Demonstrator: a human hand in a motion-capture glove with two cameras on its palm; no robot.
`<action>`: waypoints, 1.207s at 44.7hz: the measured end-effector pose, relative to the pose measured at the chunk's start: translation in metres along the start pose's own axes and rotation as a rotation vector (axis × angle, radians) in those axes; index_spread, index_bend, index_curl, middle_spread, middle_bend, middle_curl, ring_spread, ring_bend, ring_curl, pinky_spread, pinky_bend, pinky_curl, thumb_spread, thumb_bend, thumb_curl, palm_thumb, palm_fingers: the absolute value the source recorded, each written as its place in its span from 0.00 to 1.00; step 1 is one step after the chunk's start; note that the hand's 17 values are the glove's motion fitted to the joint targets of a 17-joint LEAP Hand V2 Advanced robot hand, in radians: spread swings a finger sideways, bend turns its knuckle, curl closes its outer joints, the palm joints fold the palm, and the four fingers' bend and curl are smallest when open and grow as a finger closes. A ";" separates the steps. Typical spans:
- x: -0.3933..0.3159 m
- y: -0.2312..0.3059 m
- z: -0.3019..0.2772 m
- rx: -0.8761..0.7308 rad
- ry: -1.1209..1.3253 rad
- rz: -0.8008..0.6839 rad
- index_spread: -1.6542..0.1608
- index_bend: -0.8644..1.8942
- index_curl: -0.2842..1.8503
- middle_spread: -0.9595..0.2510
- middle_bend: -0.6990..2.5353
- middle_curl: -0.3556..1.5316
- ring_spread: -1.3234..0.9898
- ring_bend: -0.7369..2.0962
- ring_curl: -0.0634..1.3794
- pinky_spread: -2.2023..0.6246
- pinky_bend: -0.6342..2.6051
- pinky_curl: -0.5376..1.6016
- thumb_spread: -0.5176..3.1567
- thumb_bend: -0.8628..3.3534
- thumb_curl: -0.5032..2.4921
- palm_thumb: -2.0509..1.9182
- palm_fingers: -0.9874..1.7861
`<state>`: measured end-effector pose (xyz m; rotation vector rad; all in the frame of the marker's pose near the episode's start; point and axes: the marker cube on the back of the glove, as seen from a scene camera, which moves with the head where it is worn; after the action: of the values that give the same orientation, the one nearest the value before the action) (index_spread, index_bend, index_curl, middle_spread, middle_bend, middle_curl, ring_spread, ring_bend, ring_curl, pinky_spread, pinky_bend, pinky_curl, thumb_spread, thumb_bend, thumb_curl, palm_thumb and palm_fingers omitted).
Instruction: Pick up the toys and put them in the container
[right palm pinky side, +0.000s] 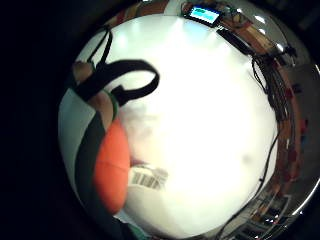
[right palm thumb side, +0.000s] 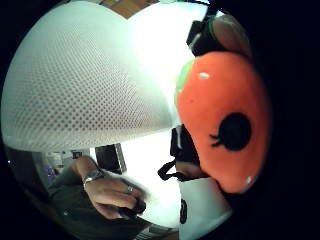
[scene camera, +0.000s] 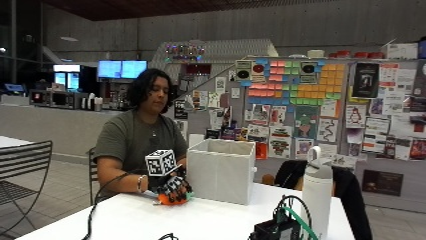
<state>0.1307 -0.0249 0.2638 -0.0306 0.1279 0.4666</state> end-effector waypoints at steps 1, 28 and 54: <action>0.001 0.000 0.000 0.028 -0.005 0.000 0.69 0.36 0.27 0.61 0.36 0.40 0.45 0.62 0.24 0.68 0.52 0.41 0.47 0.24 0.28 0.59 0.64; -0.113 0.081 -0.222 0.568 -0.266 -0.281 0.68 0.41 0.32 0.46 0.50 0.56 0.41 0.77 0.42 0.63 0.59 0.50 0.37 0.23 0.37 0.67 0.76; -0.319 -0.099 -0.254 0.232 -0.181 -0.655 0.68 0.40 0.40 0.46 0.49 0.61 0.42 0.77 0.44 0.63 0.59 0.52 0.33 0.20 0.42 0.67 0.72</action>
<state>-0.1366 -0.2708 0.0532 0.1933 -0.0105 -0.2025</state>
